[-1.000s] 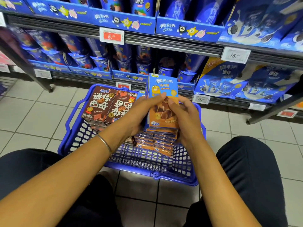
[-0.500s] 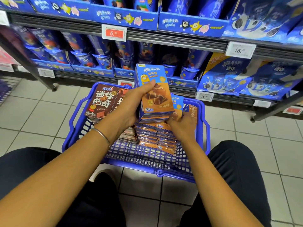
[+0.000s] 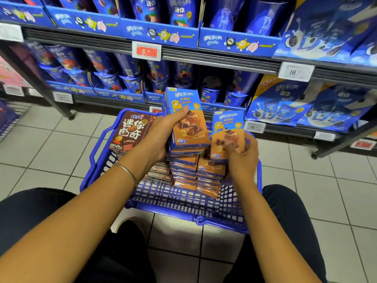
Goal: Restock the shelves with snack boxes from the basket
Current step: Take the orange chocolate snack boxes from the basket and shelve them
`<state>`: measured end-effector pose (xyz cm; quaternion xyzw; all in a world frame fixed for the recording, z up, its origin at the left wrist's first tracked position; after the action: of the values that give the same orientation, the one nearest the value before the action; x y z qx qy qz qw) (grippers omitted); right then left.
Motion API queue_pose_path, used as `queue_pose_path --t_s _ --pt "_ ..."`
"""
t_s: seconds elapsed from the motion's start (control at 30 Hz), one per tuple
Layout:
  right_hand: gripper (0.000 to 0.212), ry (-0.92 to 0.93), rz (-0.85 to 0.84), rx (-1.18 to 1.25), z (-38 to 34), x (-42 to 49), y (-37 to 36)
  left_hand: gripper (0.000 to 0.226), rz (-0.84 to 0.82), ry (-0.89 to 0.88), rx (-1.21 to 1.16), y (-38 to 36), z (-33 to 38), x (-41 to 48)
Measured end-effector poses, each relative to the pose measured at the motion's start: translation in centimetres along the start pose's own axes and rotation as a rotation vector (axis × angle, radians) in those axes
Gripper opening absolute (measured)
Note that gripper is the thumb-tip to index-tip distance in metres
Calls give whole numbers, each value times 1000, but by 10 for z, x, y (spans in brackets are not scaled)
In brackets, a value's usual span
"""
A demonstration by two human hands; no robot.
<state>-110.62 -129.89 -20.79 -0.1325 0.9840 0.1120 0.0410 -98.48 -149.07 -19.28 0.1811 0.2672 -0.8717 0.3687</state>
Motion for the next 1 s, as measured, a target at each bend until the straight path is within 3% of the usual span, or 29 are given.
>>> queue_pose_path --t_s 0.1,0.2,0.33,0.5,0.7,0.83,0.93,1.0 --pt "39 -88 17 307 -21 10 13 67 22 -1 45 0 -2 -1" --pt "29 -125 -206 474 -47 10 -1 85 25 2 67 -4 -4 -3" --pt "35 -105 -387 322 -57 -4 -25 75 -74 -48 130 -14 -4 -6" --pt "48 -156 -506 325 -56 -14 -40 85 4 -59 230 -14 -4 -4" --pt "48 -170 -496 340 -59 -16 -45 117 1 -67 225 -18 -5 -6" --pt "40 -133 -486 302 -67 -20 -49 159 -26 52 296 -16 3 -14" --pt "39 -56 -529 239 -76 -27 -56 124 -80 -14 197 -15 10 -20" --pt "37 -89 -594 331 -77 -28 -59 104 -67 -51 73 -13 14 -20"
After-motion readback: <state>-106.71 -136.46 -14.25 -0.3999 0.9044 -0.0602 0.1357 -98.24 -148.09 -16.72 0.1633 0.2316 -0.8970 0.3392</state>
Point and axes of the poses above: each hand's wrist, its own x-axis towards the middle knuckle, its own y-axis out of the back of the hand, z = x × y, the point moved 6 cm from there along x, towards the middle knuckle
